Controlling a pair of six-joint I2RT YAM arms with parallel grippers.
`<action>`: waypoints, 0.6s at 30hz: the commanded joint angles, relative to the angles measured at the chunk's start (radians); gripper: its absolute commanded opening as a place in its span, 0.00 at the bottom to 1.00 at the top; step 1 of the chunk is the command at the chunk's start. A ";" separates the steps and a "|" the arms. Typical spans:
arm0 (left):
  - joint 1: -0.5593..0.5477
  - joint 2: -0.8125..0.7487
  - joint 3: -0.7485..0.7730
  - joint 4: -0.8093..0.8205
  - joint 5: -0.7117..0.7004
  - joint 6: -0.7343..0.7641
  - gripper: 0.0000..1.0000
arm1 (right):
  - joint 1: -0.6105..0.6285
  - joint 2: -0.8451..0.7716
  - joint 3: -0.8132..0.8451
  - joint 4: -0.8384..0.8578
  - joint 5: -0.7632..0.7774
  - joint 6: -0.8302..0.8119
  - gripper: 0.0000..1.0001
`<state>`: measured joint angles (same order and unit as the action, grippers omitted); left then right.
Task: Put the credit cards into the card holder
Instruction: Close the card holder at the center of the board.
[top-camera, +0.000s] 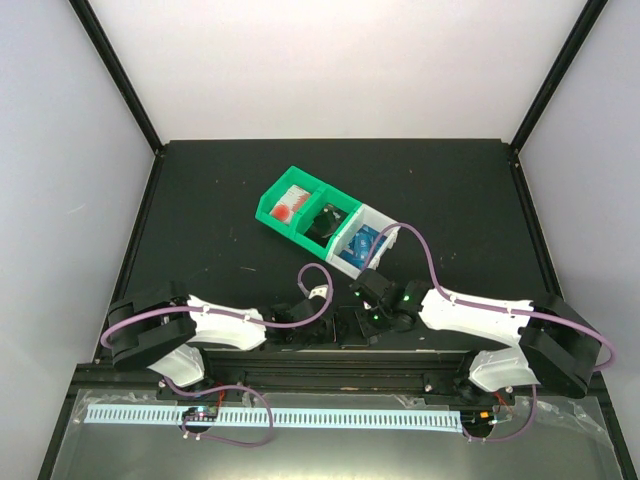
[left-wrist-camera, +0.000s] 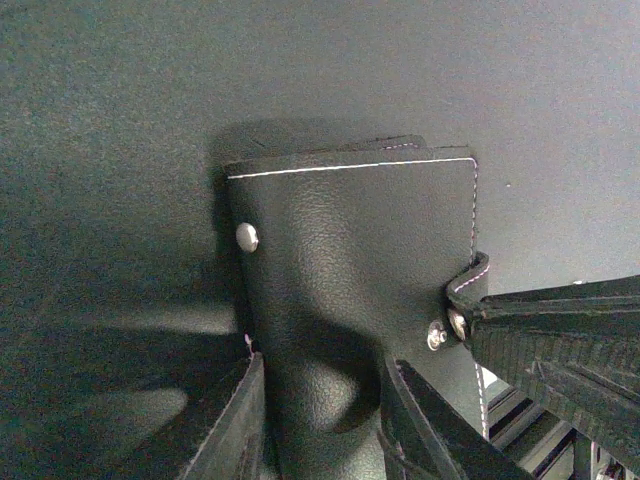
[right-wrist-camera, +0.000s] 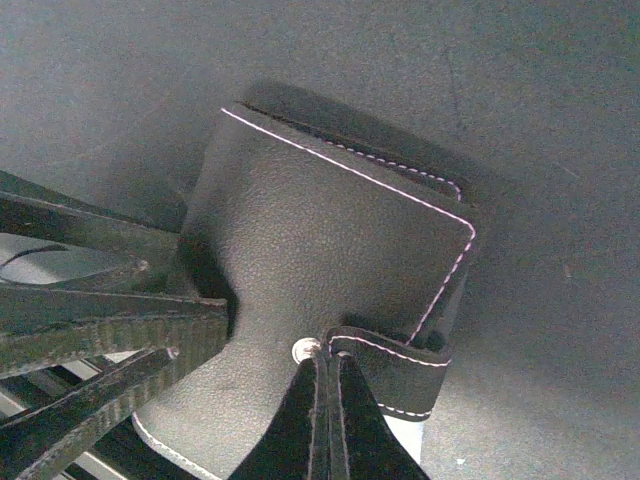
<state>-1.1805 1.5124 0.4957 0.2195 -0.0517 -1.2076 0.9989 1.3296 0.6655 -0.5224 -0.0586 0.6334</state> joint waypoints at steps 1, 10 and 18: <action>-0.010 0.029 0.002 -0.007 -0.005 -0.015 0.33 | 0.010 -0.014 0.007 0.022 -0.055 0.019 0.01; -0.014 0.052 0.009 -0.013 0.003 -0.016 0.33 | 0.010 -0.003 0.017 0.015 -0.047 0.031 0.01; -0.016 0.055 0.007 -0.010 0.003 -0.018 0.33 | 0.010 0.010 0.011 0.021 -0.082 0.023 0.01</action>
<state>-1.1854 1.5265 0.4961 0.2417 -0.0525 -1.2087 0.9993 1.3281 0.6655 -0.5179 -0.0845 0.6556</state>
